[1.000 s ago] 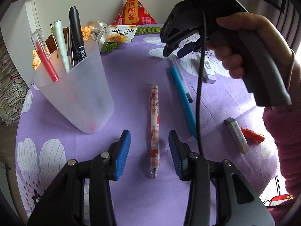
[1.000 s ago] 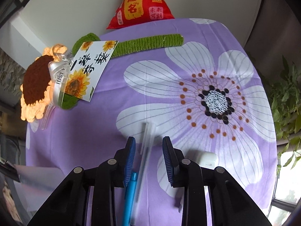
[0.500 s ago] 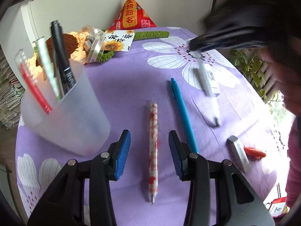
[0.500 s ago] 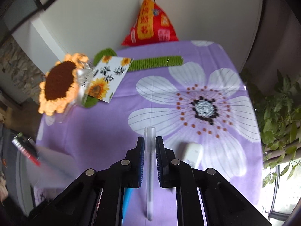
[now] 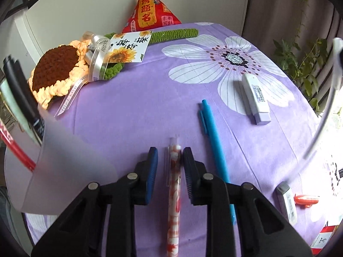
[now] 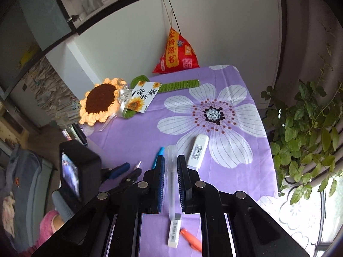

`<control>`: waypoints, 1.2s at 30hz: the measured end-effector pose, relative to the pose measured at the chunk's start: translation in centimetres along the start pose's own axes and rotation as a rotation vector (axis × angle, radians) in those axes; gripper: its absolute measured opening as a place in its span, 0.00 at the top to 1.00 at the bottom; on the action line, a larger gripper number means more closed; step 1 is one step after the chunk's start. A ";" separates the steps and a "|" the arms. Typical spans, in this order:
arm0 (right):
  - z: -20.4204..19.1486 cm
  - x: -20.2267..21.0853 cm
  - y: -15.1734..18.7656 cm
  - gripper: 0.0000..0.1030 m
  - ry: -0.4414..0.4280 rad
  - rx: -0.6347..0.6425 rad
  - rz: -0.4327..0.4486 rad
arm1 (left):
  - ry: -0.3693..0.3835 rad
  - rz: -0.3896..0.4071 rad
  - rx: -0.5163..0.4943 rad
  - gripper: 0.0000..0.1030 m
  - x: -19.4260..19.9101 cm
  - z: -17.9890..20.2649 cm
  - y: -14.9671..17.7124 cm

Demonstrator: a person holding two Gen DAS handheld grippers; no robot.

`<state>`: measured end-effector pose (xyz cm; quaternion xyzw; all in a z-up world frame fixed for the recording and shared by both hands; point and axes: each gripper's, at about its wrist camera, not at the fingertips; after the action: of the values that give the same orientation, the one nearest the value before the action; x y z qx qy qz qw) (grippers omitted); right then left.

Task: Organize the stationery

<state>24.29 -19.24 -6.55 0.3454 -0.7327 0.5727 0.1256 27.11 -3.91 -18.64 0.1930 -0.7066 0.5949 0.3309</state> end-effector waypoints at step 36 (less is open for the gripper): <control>-3.3 4.6 1.4 0.88 -0.038 0.037 0.060 | 0.076 0.281 0.156 0.92 14.5 -4.0 -2.7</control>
<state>19.37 -17.68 -3.91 0.3364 -0.7341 0.5832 0.0882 19.67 1.14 -6.33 0.0948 -0.6655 0.6951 0.2548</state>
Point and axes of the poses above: each gripper's, at about its wrist camera, not at the fingertips, and x roughly against the way its jaws point, z to its right, y to its underside, and after that the axes turned 13 degrees about z, right-handed
